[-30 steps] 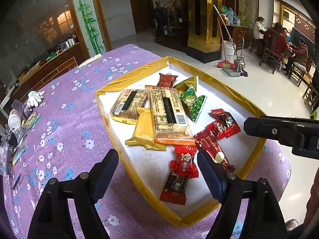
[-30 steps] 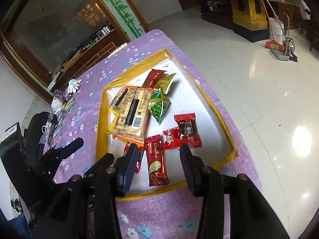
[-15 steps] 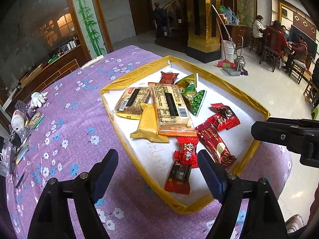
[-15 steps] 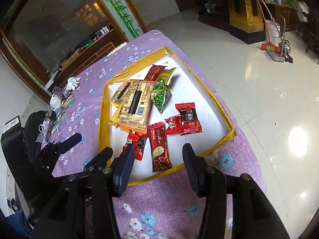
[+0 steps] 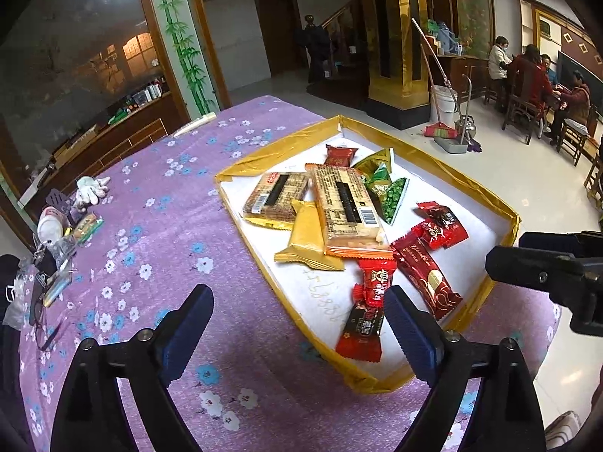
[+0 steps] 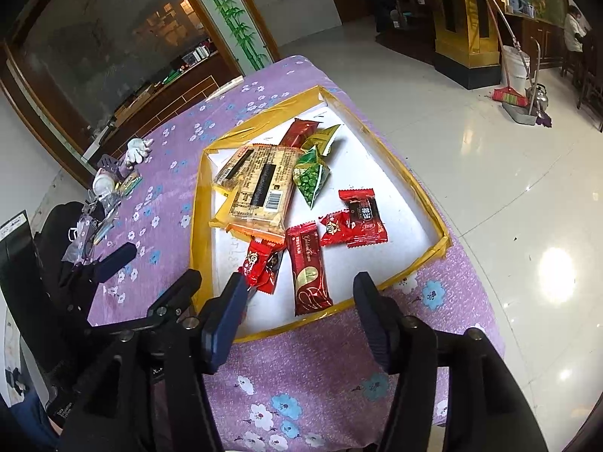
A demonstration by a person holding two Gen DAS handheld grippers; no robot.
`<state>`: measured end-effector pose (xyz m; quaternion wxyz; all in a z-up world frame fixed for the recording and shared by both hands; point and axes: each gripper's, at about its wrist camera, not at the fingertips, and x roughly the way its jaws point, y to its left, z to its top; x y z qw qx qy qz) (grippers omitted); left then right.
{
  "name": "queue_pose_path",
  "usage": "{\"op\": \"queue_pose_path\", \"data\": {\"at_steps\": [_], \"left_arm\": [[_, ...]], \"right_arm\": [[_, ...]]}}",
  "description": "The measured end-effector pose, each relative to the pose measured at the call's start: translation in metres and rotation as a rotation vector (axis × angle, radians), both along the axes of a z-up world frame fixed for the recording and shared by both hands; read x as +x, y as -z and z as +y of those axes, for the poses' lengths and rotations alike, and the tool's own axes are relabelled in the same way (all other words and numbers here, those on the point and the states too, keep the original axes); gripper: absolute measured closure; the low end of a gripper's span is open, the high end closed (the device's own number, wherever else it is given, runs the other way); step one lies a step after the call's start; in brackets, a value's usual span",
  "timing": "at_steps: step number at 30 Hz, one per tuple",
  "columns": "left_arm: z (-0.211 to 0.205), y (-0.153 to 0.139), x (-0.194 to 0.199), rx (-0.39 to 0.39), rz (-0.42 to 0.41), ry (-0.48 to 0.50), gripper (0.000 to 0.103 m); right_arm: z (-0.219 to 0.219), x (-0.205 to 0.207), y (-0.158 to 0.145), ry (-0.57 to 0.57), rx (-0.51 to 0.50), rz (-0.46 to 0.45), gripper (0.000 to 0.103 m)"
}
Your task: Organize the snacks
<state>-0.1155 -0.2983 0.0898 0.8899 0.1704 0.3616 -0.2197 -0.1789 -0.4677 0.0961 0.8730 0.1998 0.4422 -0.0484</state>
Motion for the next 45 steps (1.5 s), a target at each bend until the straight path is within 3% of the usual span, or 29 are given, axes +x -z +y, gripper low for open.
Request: {"op": "queue_pose_path", "data": {"at_steps": [3,6,9,12,15,20,25,31,45], "left_arm": [[0.005,-0.005,0.000,0.020,-0.043,-0.031,0.001],[0.016,-0.010,0.006,-0.017,-0.018,-0.034,0.001],[0.021,-0.012,0.010,0.011,-0.044,-0.051,0.001],[0.031,-0.015,0.016,-0.013,-0.019,-0.072,0.001],[0.036,-0.015,0.023,0.036,0.008,-0.108,0.001],[0.050,-0.027,0.021,0.082,-0.049,-0.127,0.001],[0.053,-0.040,0.012,0.051,-0.016,-0.010,0.001],[0.054,-0.035,0.015,0.049,0.074,0.007,0.001],[0.056,-0.020,0.015,0.103,0.083,0.010,0.001]], "right_arm": [[0.002,0.001,-0.001,0.003,-0.018,0.009,0.034],[0.005,0.001,-0.001,0.011,-0.041,0.025,0.030],[0.008,0.001,0.000,0.018,-0.051,0.039,0.029],[0.012,0.002,0.000,0.014,-0.067,0.051,0.029],[0.018,0.000,-0.001,0.007,-0.090,0.054,0.029],[0.022,-0.005,-0.005,0.025,-0.115,0.049,0.029],[0.023,-0.008,-0.004,0.062,-0.114,0.059,0.029],[0.037,-0.007,-0.003,0.061,-0.123,0.061,0.029],[0.048,-0.007,0.005,0.068,-0.115,0.076,0.029]]}}
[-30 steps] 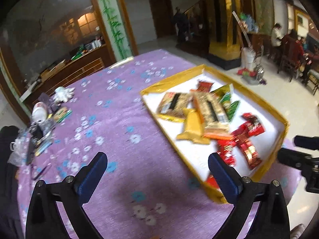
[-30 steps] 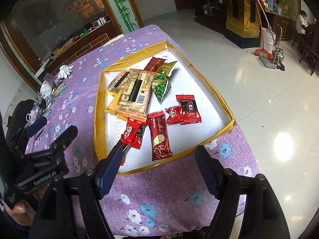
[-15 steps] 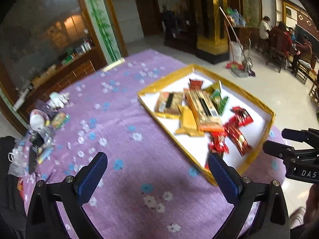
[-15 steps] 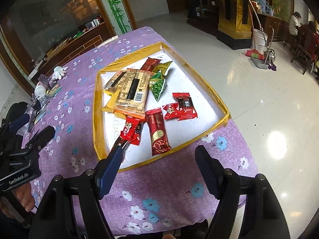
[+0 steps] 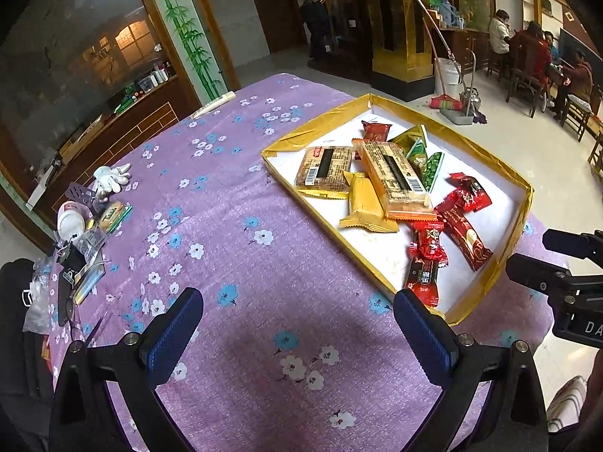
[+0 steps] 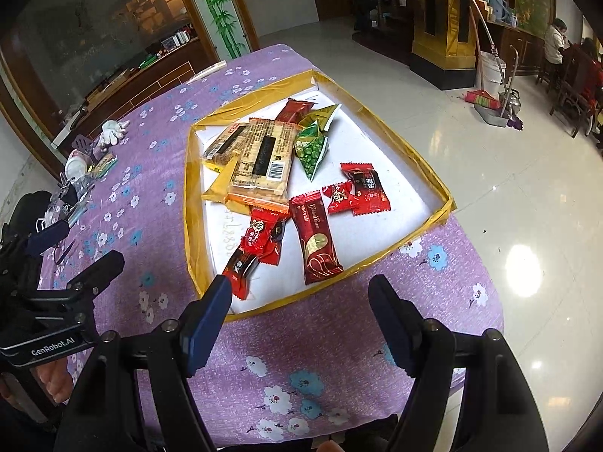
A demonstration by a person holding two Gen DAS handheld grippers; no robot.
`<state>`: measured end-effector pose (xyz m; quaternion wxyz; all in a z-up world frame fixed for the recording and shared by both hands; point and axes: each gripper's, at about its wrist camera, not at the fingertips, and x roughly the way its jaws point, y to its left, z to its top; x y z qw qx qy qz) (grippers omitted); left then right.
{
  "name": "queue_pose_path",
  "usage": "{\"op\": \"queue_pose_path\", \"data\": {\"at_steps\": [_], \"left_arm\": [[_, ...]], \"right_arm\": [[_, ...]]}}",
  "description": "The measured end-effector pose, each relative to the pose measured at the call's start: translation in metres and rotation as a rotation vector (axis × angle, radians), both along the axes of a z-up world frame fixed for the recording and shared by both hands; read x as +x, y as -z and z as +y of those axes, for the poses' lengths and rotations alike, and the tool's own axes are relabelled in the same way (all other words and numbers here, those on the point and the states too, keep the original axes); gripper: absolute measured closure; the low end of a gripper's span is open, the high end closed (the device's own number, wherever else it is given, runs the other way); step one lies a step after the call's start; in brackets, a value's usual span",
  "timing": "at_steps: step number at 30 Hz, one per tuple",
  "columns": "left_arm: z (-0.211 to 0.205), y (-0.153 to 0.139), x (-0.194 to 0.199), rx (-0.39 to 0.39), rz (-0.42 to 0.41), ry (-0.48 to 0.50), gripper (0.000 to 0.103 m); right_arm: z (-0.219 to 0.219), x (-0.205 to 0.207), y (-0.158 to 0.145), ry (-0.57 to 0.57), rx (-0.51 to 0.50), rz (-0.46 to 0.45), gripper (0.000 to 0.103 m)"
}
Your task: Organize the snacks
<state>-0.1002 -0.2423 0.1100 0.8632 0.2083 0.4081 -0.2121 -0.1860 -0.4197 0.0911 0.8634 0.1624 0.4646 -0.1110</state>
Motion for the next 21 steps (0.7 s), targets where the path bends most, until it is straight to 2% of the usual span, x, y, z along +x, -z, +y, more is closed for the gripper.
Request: {"op": "queue_pose_path", "data": {"at_steps": [21], "left_arm": [[-0.018,0.005,-0.011,0.036,-0.004,0.026,0.001]], "right_arm": [[-0.011,-0.008,0.005,0.012,0.001,0.012,0.026]]}}
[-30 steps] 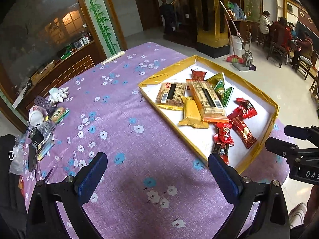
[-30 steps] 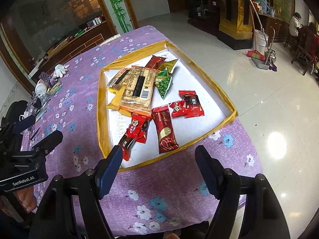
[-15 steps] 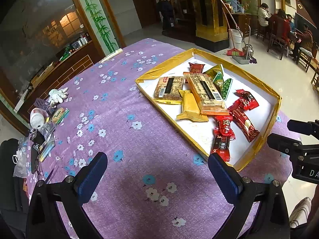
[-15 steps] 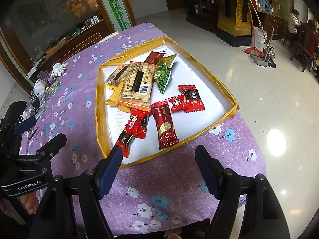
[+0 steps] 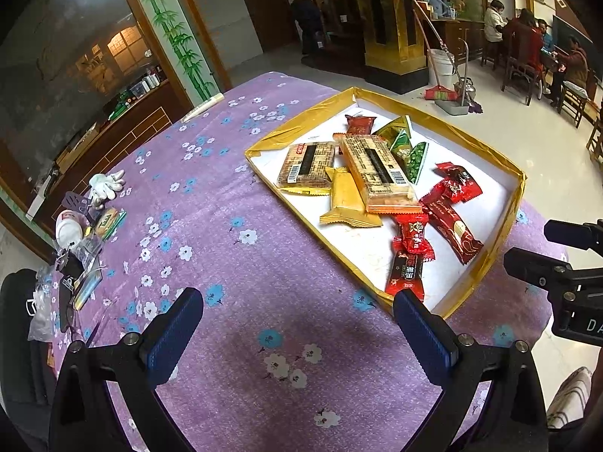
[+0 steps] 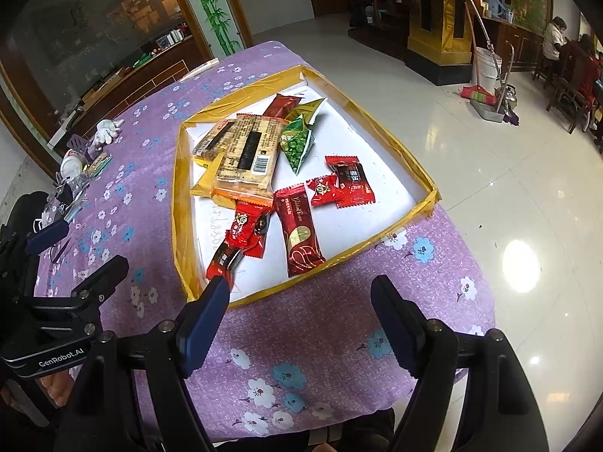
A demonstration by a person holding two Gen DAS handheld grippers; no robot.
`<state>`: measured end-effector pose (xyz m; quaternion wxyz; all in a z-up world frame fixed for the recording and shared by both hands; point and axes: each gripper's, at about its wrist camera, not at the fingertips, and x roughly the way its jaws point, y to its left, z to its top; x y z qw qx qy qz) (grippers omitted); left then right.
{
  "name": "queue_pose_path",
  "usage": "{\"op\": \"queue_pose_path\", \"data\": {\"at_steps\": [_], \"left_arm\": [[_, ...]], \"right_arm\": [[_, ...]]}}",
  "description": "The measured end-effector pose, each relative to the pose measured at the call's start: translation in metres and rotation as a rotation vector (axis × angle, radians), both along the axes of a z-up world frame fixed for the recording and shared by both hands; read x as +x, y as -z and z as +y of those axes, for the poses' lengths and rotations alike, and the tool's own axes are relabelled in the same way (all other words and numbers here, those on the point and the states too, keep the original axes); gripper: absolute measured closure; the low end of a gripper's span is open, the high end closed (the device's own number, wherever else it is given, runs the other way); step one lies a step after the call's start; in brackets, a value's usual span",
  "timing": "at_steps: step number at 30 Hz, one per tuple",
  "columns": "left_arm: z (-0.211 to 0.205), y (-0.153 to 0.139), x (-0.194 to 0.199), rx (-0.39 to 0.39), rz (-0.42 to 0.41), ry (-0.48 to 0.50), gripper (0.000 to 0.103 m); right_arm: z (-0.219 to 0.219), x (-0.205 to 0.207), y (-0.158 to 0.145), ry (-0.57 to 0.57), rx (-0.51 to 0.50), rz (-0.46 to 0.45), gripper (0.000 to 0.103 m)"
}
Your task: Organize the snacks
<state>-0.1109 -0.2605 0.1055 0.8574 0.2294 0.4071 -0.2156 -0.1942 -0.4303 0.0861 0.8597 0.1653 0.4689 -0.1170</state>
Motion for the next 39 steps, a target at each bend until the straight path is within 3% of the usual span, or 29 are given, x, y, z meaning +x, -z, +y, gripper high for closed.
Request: {"op": "queue_pose_path", "data": {"at_steps": [39], "left_arm": [[-0.019,0.006,-0.001,0.014,0.015,0.035,0.001]], "right_arm": [[-0.013,-0.009,0.001,0.026,0.005,0.003,0.026]]}}
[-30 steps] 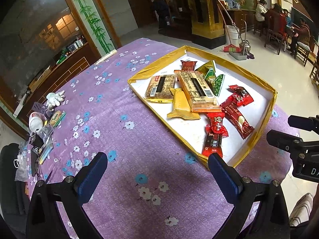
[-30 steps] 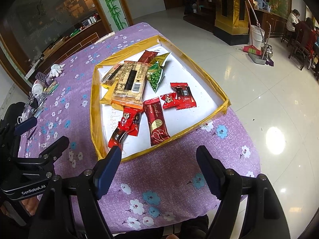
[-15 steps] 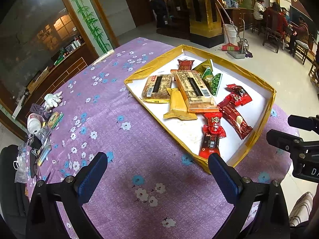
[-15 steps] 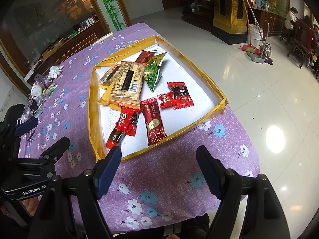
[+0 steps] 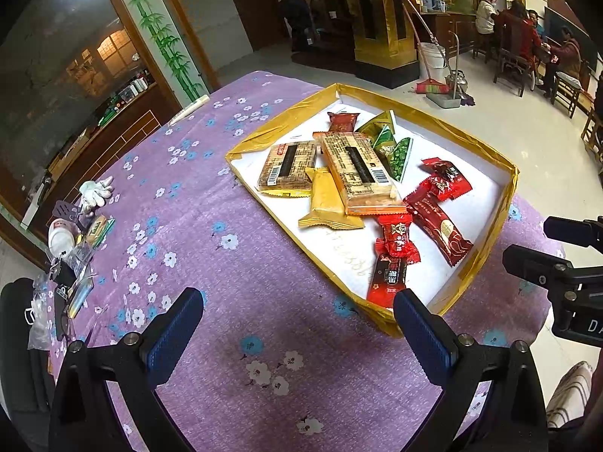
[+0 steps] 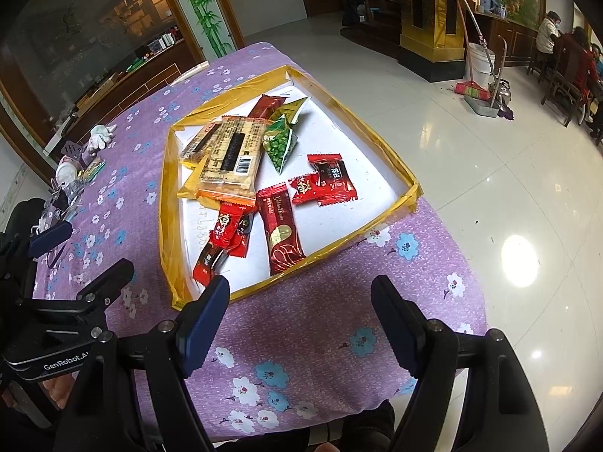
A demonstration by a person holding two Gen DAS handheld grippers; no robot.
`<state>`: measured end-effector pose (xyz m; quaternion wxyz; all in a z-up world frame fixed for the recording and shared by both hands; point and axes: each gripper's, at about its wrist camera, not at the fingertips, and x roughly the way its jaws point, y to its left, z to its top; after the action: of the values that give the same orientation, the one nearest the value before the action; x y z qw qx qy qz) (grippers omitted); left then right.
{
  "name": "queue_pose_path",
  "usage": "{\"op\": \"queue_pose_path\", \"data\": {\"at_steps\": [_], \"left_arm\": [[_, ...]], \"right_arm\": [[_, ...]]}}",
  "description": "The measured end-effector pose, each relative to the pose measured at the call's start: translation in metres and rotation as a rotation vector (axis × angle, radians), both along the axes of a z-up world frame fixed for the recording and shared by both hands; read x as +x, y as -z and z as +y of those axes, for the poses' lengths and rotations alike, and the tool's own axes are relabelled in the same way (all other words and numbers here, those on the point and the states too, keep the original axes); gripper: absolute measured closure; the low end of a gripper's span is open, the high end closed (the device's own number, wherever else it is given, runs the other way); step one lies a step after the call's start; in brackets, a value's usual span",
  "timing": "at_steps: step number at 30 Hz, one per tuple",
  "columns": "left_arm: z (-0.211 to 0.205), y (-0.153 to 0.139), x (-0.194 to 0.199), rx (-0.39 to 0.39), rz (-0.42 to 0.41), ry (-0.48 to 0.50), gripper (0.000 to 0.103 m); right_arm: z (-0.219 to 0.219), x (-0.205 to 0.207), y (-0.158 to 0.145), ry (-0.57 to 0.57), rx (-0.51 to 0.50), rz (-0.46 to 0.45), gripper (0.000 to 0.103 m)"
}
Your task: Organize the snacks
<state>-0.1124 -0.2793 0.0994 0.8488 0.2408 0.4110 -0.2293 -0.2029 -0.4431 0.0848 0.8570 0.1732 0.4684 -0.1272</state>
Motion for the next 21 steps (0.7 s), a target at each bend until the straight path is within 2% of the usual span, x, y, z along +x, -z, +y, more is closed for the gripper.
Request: {"op": "queue_pose_path", "data": {"at_steps": [21], "left_arm": [[-0.0084,0.0064,0.0008,0.003,0.031,0.031,0.001]], "right_arm": [[-0.0069,-0.0032,0.0028,0.018,0.003,0.004,0.026]]}}
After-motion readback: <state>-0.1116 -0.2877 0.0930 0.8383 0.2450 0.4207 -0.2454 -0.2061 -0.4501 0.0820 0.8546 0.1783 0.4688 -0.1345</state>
